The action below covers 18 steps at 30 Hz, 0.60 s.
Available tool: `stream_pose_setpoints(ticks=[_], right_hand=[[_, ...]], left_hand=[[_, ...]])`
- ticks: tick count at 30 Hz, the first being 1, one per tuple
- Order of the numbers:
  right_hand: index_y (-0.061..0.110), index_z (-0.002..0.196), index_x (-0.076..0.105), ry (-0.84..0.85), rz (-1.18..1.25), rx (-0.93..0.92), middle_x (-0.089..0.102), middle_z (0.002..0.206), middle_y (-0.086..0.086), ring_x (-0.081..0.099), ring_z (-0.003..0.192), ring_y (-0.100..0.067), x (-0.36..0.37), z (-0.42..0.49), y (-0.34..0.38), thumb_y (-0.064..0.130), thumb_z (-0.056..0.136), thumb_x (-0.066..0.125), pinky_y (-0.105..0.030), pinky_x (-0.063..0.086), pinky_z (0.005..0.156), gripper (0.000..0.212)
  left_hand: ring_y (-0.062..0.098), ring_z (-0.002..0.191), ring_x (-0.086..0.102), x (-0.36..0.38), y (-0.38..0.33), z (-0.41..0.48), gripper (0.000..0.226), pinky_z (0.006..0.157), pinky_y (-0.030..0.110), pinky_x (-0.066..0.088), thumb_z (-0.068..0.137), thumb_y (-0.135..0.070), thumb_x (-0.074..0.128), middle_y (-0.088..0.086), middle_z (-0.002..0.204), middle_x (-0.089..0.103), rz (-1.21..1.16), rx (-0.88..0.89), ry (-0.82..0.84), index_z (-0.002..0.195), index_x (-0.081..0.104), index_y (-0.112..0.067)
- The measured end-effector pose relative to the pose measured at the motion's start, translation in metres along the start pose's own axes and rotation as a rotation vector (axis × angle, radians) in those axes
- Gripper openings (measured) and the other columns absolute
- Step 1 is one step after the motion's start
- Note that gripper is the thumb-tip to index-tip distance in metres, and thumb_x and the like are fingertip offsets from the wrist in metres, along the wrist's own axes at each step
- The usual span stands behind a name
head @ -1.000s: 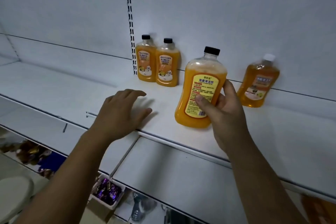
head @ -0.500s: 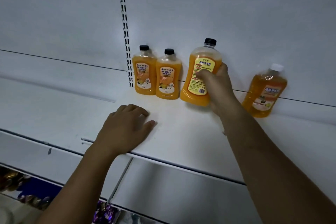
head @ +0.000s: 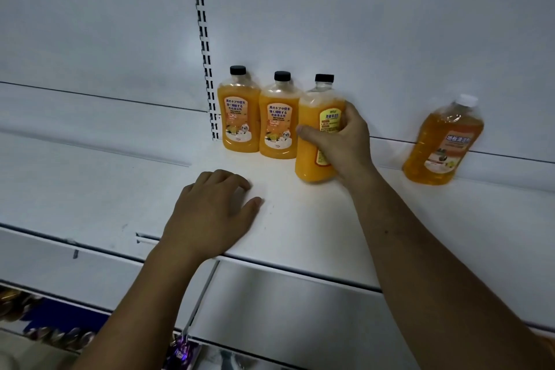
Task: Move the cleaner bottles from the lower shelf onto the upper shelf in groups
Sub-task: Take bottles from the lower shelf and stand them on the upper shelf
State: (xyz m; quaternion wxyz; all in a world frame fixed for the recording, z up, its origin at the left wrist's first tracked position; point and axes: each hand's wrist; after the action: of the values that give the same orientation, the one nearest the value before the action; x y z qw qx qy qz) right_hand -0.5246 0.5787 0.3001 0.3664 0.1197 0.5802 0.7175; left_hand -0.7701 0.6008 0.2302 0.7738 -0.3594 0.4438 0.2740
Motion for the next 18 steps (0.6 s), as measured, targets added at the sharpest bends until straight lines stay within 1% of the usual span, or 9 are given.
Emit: stream_pose_setpoints(ticks=[2, 4, 7, 9, 10, 12, 14, 16, 18], right_hand=[[0.03, 0.151, 0.045, 0.023, 0.0, -0.034, 0.057, 0.146, 0.005, 0.058, 0.129, -0.021, -0.002, 0.001, -0.004, 0.035, 0.075, 0.093, -0.051, 0.053, 0.107, 0.09], [0.03, 0.156, 0.036, 0.034, 0.002, -0.042, 0.05, 0.152, 0.003, 0.054, 0.134, -0.023, -0.005, 0.002, -0.007, 0.025, 0.077, 0.091, -0.049, 0.051, 0.108, 0.097], [0.032, 0.155, 0.032, 0.055, 0.03, -0.068, 0.048, 0.147, 0.002, 0.054, 0.127, -0.021, -0.01, 0.004, -0.012, 0.012, 0.081, 0.084, -0.04, 0.053, 0.099, 0.093], [0.031, 0.154, 0.033, 0.061, 0.028, -0.069, 0.05, 0.144, 0.0, 0.055, 0.125, -0.02, -0.013, 0.006, -0.013, 0.011, 0.085, 0.081, -0.037, 0.052, 0.095, 0.087], [0.031, 0.154, 0.034, 0.064, 0.021, -0.073, 0.05, 0.145, 0.0, 0.055, 0.126, -0.021, -0.012, 0.007, -0.014, 0.012, 0.085, 0.081, -0.037, 0.052, 0.096, 0.086], [0.032, 0.154, 0.034, 0.067, -0.001, -0.091, 0.049, 0.148, 0.001, 0.055, 0.129, -0.022, -0.006, 0.007, -0.015, 0.019, 0.084, 0.084, -0.041, 0.053, 0.102, 0.087], [0.034, 0.153, 0.032, 0.039, -0.059, -0.11, 0.046, 0.152, 0.003, 0.052, 0.134, -0.023, 0.004, 0.006, -0.015, 0.038, 0.08, 0.089, -0.045, 0.052, 0.104, 0.093], [0.035, 0.152, 0.031, -0.039, -0.152, -0.127, 0.044, 0.152, 0.003, 0.051, 0.134, -0.024, 0.014, 0.006, -0.014, 0.058, 0.071, 0.089, -0.047, 0.053, 0.103, 0.103], [0.033, 0.15, 0.032, -0.136, -0.244, -0.135, 0.045, 0.149, 0.001, 0.053, 0.131, -0.024, 0.02, 0.006, -0.012, 0.075, 0.061, 0.085, -0.046, 0.056, 0.099, 0.112]], left_hand=[[0.013, 0.127, 0.053, 0.0, 0.0, 0.0, 0.047, 0.104, 0.042, 0.048, 0.097, -0.067, 0.048, -0.014, 0.136, 0.061, 0.0, -0.003, -0.002, 0.128, 0.065, -0.036], [0.013, 0.127, 0.053, 0.0, 0.0, 0.0, 0.046, 0.104, 0.04, 0.048, 0.097, -0.066, 0.049, -0.014, 0.135, 0.062, 0.006, -0.005, -0.008, 0.127, 0.065, -0.036], [0.013, 0.127, 0.053, 0.001, -0.001, 0.0, 0.046, 0.103, 0.04, 0.048, 0.097, -0.066, 0.048, -0.015, 0.135, 0.062, 0.016, -0.008, -0.01, 0.128, 0.065, -0.036], [0.013, 0.127, 0.054, 0.001, -0.001, 0.001, 0.047, 0.103, 0.04, 0.049, 0.097, -0.067, 0.047, -0.015, 0.135, 0.062, 0.02, -0.008, -0.008, 0.128, 0.065, -0.036], [0.013, 0.126, 0.054, 0.001, -0.001, 0.001, 0.047, 0.103, 0.041, 0.049, 0.097, -0.068, 0.047, -0.015, 0.135, 0.063, 0.021, -0.006, -0.009, 0.127, 0.065, -0.036], [0.013, 0.126, 0.054, 0.002, 0.0, 0.001, 0.047, 0.103, 0.041, 0.049, 0.097, -0.068, 0.048, -0.015, 0.135, 0.062, 0.022, -0.006, -0.007, 0.127, 0.064, -0.037], [0.013, 0.127, 0.053, 0.002, 0.0, 0.002, 0.047, 0.103, 0.041, 0.049, 0.097, -0.069, 0.048, -0.015, 0.135, 0.062, 0.022, -0.008, -0.005, 0.128, 0.064, -0.037], [0.013, 0.127, 0.053, 0.003, 0.0, 0.002, 0.047, 0.103, 0.041, 0.049, 0.097, -0.069, 0.048, -0.015, 0.135, 0.062, 0.019, -0.01, -0.005, 0.128, 0.064, -0.037], [0.013, 0.127, 0.053, 0.002, 0.0, 0.002, 0.048, 0.103, 0.041, 0.049, 0.097, -0.069, 0.047, -0.015, 0.135, 0.062, 0.02, -0.01, -0.007, 0.128, 0.064, -0.037]])
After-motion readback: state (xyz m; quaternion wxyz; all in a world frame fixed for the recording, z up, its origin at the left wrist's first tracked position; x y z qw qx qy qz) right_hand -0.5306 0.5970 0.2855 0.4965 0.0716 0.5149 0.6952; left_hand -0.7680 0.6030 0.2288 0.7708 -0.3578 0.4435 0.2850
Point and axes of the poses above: each hand's wrist, its own z-axis towards the middle knuckle, its own x-axis out of the palm, y = z × x
